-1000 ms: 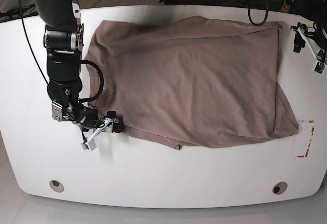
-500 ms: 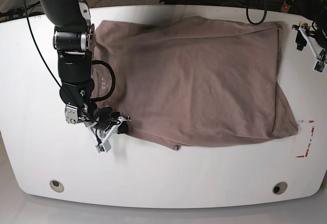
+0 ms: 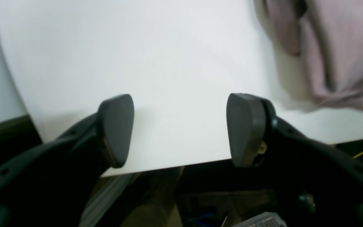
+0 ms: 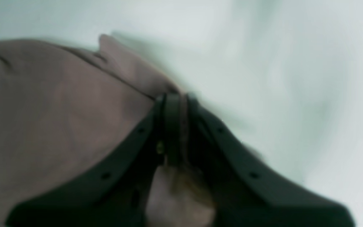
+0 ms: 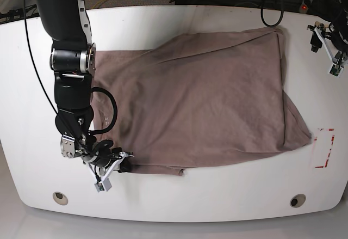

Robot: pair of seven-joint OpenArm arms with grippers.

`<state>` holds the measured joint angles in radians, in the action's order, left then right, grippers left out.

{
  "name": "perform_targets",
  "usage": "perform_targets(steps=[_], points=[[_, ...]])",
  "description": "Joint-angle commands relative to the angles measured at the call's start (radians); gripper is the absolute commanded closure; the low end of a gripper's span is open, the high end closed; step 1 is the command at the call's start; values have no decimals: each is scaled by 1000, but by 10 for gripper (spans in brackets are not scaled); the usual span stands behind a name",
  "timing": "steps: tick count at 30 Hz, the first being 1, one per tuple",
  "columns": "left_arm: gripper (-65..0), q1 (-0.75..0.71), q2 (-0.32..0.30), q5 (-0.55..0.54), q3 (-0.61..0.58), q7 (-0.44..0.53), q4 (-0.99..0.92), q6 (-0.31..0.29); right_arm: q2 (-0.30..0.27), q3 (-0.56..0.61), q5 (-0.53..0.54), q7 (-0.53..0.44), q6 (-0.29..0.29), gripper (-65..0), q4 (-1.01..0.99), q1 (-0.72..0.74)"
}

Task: Fold the T-shirt properly
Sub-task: 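Release the shirt and smooth its side with the right gripper, then grasp the shirt's shoulder edges with both grippers and pull them taut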

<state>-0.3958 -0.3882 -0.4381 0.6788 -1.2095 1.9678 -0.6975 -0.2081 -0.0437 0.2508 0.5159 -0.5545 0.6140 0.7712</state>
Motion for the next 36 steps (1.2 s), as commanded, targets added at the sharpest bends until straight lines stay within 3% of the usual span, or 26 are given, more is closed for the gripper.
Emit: perform_targets(steps=[1, 4, 7, 13, 16, 24, 28, 36], points=[[-428, 4, -19, 3, 5, 10, 14, -1, -14, 0, 15, -23, -6, -205, 17, 40], [-428, 4, -18, 3, 3, 10, 14, -1, -21, -2, 15, -23, -6, -414, 17, 40], [-428, 4, -18, 3, 3, 10, 14, -1, -52, -3, 18, -23, -8, -530, 17, 32], [-428, 30, -16, 3, -21, 10, 14, -1, -92, -11, 26, 22, -9, -537, 42, -14], [-428, 61, -13, 3, -69, 10, 14, -1, -103, -22, 26, 63, -9, -537, 165, -88], [-429, 163, 71, 5, -166, 10, 17, -1, -101, -178, 20, 224, -9, -537, 484, -301], [-429, 209, 100, 5, -225, 10, 17, -1, -101, -218, 17, 235, -9, -537, 553, -388], [-429, 222, 119, 5, -419, 35, 14, 95, -116, -319, 26, 312, -9, -537, 696, -569]])
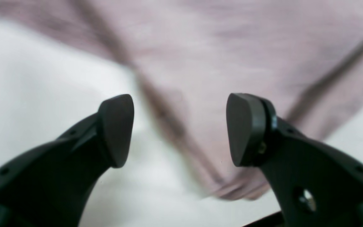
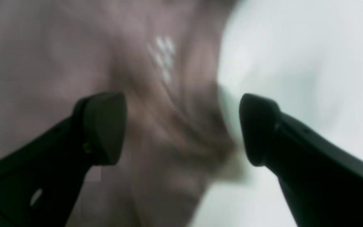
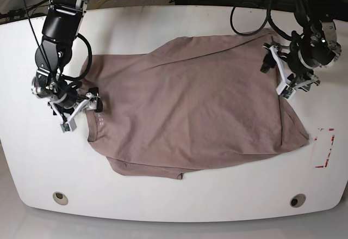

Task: Fold the T-shirt properly
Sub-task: 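Grasp the shirt's shoulder edges with both grippers and pull them taut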

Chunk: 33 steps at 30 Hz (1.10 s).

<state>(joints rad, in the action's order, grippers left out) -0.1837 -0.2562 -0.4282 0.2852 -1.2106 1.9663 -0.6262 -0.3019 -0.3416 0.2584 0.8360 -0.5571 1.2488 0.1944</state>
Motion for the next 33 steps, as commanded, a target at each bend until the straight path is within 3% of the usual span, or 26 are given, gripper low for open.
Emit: perform_targets(steps=[1, 3, 7, 12, 16, 21, 27, 33], points=[[-429, 5, -13, -2, -43, 53, 15, 36, -20, -30, 19, -2, -7, -537, 79, -9], [-429, -9, -13, 30, -97, 104, 15, 65, -1, -55, 19, 4, -7, -537, 124, -52], [-431, -43, -15, 133, -159, 147, 15, 70, 11, -81, 19, 6, -7, -537, 147, -95], [-429, -70, -15, 194, -169, 151, 15, 27, 23, -80, 19, 6, -7, -526, 142, -120], [-428, -73, -15, 196, -122, 154, 15, -7, 57, -81, 17, 3, -7, -347, 142, -123], [-428, -73, -15, 193, -76, 154, 15, -11, 74, -75, 17, 1, -7, -8, 142, -128], [-428, -73, -18, 194, -71, 154, 15, -13, 99, -81, 17, 7, -8, 0, 220, -186], [-428, -106, -19, 194, -70, 154, 15, -13, 129, -81, 19, 9, -7, 0, 428, -342]])
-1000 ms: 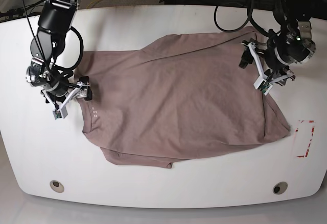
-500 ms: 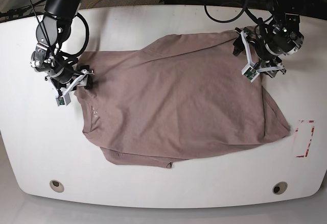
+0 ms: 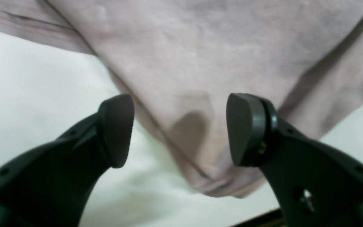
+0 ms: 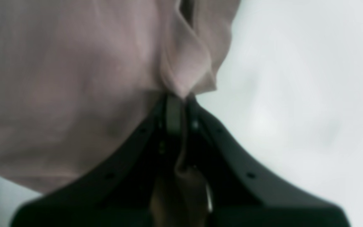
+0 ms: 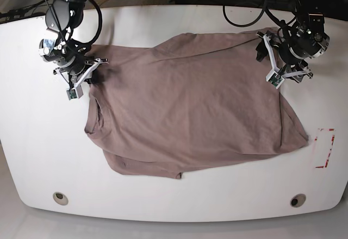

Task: Fold the T-shirt properly
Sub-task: 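Grasp the shirt's shoulder edges with both grippers and pull them taut, then move the right gripper along the shirt's side and grasp the hem corner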

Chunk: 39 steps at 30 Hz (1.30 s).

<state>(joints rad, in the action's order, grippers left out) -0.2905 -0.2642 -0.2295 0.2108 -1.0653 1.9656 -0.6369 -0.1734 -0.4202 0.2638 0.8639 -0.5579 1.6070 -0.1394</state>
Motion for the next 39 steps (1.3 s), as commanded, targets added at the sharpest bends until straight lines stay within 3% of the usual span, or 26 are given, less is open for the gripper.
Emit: perform_targets(steps=[1, 6, 9, 14, 18, 21, 25, 31, 39], points=[[-428, -6, -11, -5, 5, 9, 16, -2, 1, -3, 13, -13, -6, 0, 105, -39], [-428, -51, -11, -8, 26, 9, 22, -8, 18, -4, 13, 30, -6, 0, 212, -159], [-428, -60, -8, -8, 63, 9, 19, -61, 44, -19, 13, 31, -6, 0, 249, -213], [-428, -66, -7, -1, 108, 9, 19, -61, 67, -30, 13, 31, -6, 0, 253, -259], [-428, -63, -7, -1, 137, 9, 19, -61, 67, -35, 13, 31, -6, -168, 260, -260], [-428, -60, -10, -1, 152, 9, 19, -61, 65, -35, 13, 31, -6, -355, 280, -254], [-428, -29, -10, -3, 172, 9, 19, -61, 61, -35, 13, 33, -6, -465, 303, -219], [-428, -11, -8, 0, 198, 9, 18, -61, 30, -35, 7, 33, -6, -476, 278, -101], [-428, -11, -8, 0, 195, 9, 18, -61, -21, -32, 12, 33, -6, -474, 68, 113]])
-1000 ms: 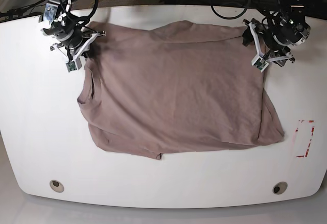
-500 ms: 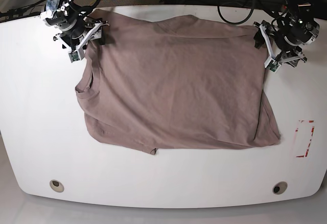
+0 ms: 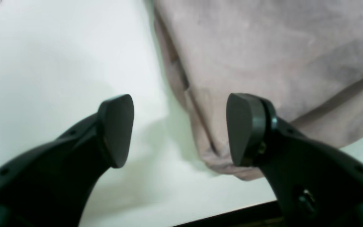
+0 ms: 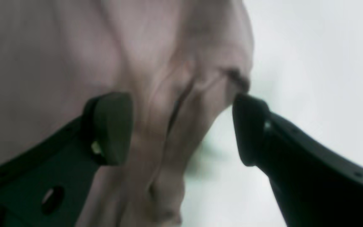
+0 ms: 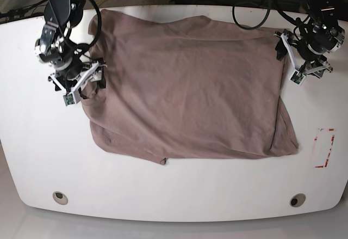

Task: Fold the T-shirt properly
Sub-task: 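Move the right gripper along the shirt's side and grasp the hem corner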

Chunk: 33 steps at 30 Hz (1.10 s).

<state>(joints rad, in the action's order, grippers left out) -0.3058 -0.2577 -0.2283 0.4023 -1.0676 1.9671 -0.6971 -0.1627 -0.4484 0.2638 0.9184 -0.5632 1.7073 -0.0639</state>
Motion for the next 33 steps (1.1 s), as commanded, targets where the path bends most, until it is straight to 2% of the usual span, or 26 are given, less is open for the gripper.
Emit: perform_targets(steps=[1, 10, 18, 22, 25, 33], points=[[-428, 4, -15, -1, 4, 11, 16, -1, -39, -3, 12, -22, -1, -474, -69, 71], [-428, 1, -13, -1, 5, 11, 16, -1, -117, 0, 5, -43, -2, -474, -445, 345], [-428, 0, -13, -1, 4, 11, 16, -1, -185, 3, 4, -189, -2, -474, -797, 536], [-428, 0, -13, -1, 4, 11, 16, -1, -203, 3, 4, -256, -42, -474, -958, 599], [-428, 0, -12, -1, 4, 11, 15, -1, -202, 3, 4, -289, -62, -472, -1025, 617], [-428, 0, -12, -1, 4, 11, 15, -1, -153, 3, 4, -295, -57, -472, -1036, 625]])
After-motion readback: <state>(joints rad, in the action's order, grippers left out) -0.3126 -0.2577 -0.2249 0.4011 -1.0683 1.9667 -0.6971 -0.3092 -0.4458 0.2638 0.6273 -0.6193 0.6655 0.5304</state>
